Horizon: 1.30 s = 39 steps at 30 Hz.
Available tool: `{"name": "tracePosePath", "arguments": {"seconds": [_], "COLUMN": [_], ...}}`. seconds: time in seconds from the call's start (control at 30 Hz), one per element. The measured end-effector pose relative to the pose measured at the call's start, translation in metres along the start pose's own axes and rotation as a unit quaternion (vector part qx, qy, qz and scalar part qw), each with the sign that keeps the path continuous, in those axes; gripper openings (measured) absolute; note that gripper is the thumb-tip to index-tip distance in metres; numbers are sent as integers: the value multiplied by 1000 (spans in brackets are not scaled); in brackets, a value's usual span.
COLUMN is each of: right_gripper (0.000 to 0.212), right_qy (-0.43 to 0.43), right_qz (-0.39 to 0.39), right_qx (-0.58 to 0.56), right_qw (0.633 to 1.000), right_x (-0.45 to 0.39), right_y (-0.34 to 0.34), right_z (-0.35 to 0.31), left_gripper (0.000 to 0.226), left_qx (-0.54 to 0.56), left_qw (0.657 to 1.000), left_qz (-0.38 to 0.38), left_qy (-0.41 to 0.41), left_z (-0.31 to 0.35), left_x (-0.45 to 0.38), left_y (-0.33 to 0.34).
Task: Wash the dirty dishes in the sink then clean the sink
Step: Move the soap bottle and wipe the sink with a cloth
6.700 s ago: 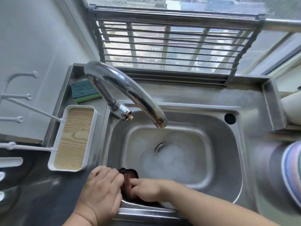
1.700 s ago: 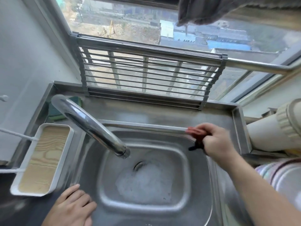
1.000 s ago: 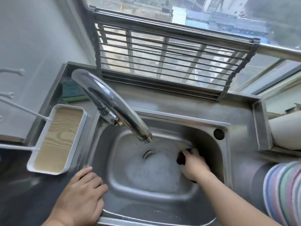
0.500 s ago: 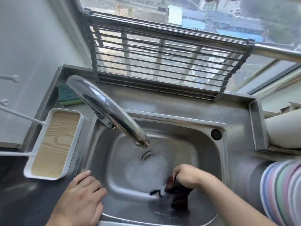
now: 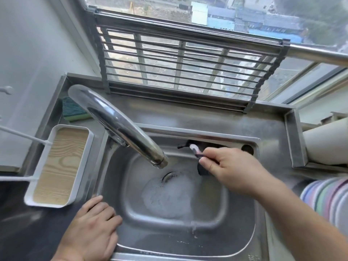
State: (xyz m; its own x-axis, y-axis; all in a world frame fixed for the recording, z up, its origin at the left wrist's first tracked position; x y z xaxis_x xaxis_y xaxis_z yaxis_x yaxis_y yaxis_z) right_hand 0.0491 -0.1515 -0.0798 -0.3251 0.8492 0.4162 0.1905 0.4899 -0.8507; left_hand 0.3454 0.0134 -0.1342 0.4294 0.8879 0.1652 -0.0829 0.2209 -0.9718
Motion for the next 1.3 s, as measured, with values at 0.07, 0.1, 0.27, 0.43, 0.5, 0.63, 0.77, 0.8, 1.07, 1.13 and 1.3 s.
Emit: {"name": "tracePosePath", "arguments": {"seconds": [0.07, 0.1, 0.27, 0.43, 0.5, 0.63, 0.77, 0.8, 1.07, 1.13, 1.3], "right_gripper": [39, 36, 30, 25, 17, 27, 42, 45, 49, 31, 47], "right_qy": [-29, -37, 31, 109, 127, 173, 193, 187, -53, -114, -267], "right_qz": [-33, -55, -170, -209, -199, -162, -84, -79, -179, -151, -95], "right_qx": [39, 48, 17, -152, -180, -238, -316, -317, -142, -51, 166], "right_qw": [998, 997, 985, 960, 955, 942, 925, 926, 972, 981, 945], "right_x": [3, 4, 1, -4, -9, -11, -13, -13, -11, -10, -18], "right_y": [46, 76, 210, 242, 243, 237, 225, 225, 249, 255, 267], "right_z": [-12, -17, -15, -22, -29, -45, -61, -67, -133, -128, -109], "left_gripper": [13, 12, 8, 10, 11, 11, 12, 12, 7, 8, 8], "left_qx": [2, 3, 10, -2, -7, -4, -3, -3, 13, 14, 19], "left_qw": [1000, 1000, 1000, 1000, 1000, 1000, 1000, 1000, 1000, 1000, 1000], "left_qz": [1, 3, 22, 13, 8, 9, 4, 3, 14, 11, 3], "left_qy": [-2, -3, -11, 3, 4, 2, 1, 0, -8, -8, -9], "left_z": [0, -1, 0, 1, 1, 1, -1, -1, -2, -1, -2], "left_x": [0, 0, 2, -1, -2, -2, 0, 0, 0, -1, -1], "left_y": [0, 0, 0, -1, -1, 0, 2, 3, 2, 1, 1]}}
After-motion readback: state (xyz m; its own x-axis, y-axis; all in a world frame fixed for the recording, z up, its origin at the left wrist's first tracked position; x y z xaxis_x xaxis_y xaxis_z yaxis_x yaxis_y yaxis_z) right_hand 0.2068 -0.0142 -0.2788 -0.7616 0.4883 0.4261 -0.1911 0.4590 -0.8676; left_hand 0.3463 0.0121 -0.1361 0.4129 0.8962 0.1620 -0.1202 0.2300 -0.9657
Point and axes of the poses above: each hand's wrist, its own x-axis away from the middle knuckle, its own y-axis out of the palm, z = x × y, the point moved 8 cm from there along -x, towards the middle knuckle, and after that the axes turned 3 degrees about y, right-handed, at the moved point
